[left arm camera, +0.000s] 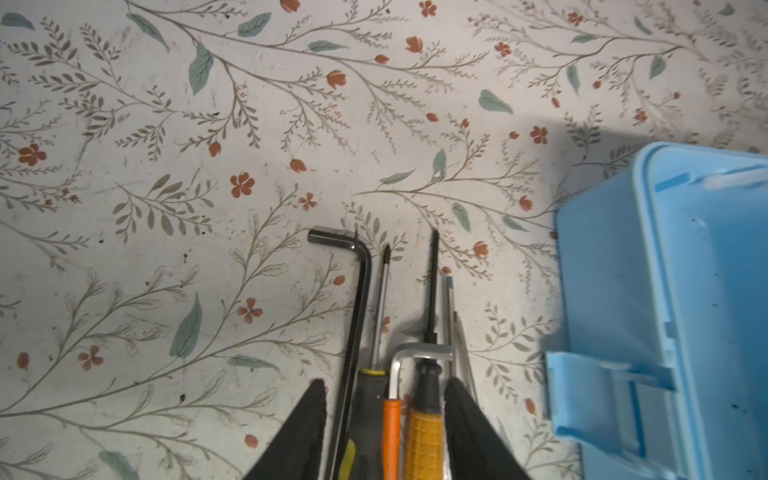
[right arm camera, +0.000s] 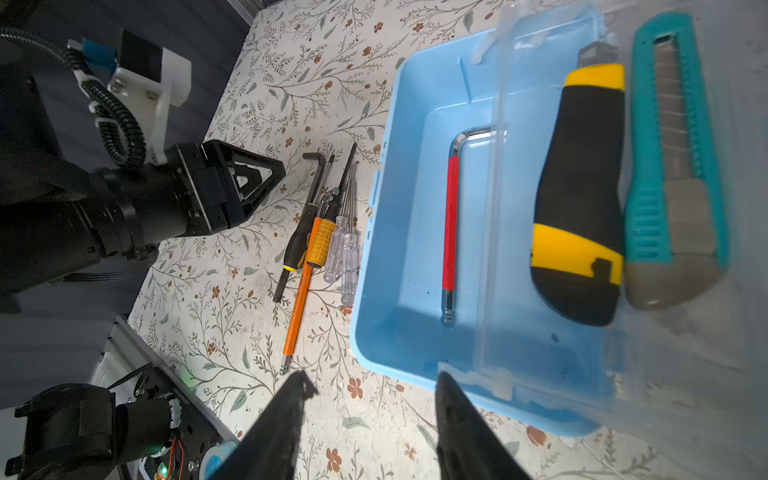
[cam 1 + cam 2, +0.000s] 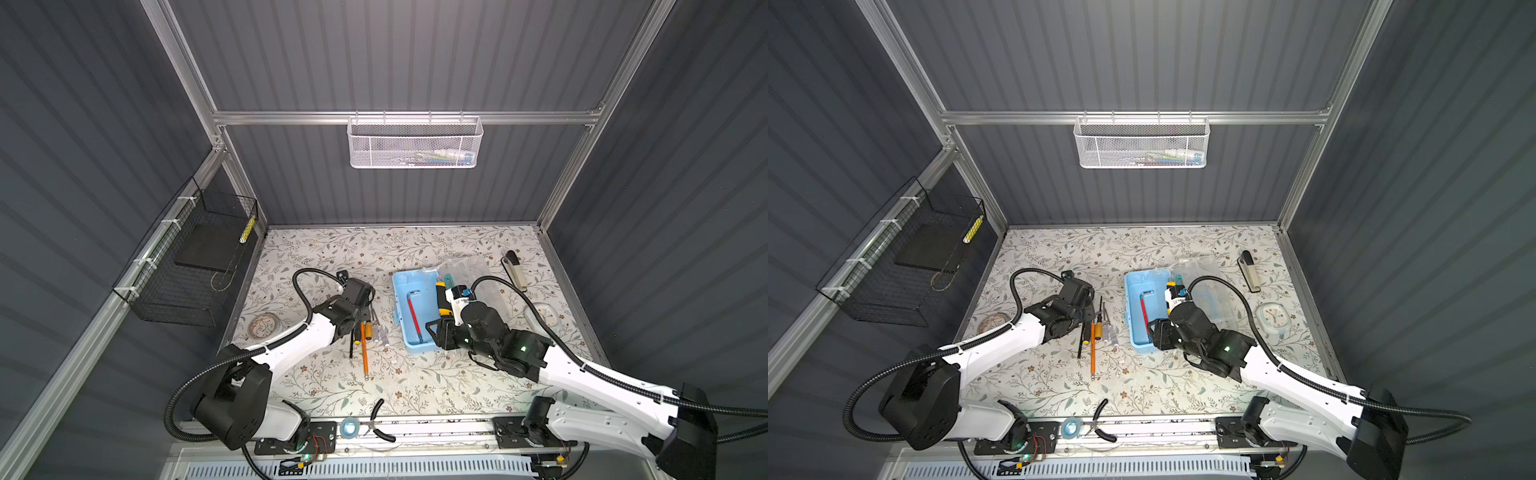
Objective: Pack the tool kit
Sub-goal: 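Move the left gripper back to the tools and grasp the black hex key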
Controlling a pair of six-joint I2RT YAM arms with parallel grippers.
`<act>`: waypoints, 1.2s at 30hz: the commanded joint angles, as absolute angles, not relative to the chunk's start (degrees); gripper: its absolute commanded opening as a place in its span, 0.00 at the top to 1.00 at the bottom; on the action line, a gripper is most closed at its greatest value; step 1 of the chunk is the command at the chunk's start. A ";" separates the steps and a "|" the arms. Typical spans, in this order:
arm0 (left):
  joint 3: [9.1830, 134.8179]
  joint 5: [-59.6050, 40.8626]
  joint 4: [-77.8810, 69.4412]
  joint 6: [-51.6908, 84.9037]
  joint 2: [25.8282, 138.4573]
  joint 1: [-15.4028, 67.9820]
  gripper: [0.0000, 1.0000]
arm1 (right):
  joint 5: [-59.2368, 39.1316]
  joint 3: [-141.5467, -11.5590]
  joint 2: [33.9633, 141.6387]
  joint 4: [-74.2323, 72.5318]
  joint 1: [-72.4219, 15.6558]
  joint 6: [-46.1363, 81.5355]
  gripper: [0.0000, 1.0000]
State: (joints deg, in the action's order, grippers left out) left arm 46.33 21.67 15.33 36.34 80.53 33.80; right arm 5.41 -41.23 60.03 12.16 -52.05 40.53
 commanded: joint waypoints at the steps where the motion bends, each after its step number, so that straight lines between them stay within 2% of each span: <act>1: 45.35 19.92 13.42 33.32 81.11 32.88 0.56 | 4.63 -41.66 61.35 9.61 -52.58 41.74 0.49; 22: 45.91 21.73 9.23 31.20 90.92 31.20 0.77 | 8.16 -41.26 61.96 10.57 -52.69 41.74 0.49; 36: 46.35 23.72 9.23 30.33 93.55 31.01 0.81 | 9.01 -40.96 62.99 10.17 -52.42 42.10 0.48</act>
State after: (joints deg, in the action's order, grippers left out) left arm 45.74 22.55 9.28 31.48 92.44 31.40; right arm 7.97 -41.23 62.46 10.07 -52.56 41.82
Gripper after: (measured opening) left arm 0.194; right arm 0.519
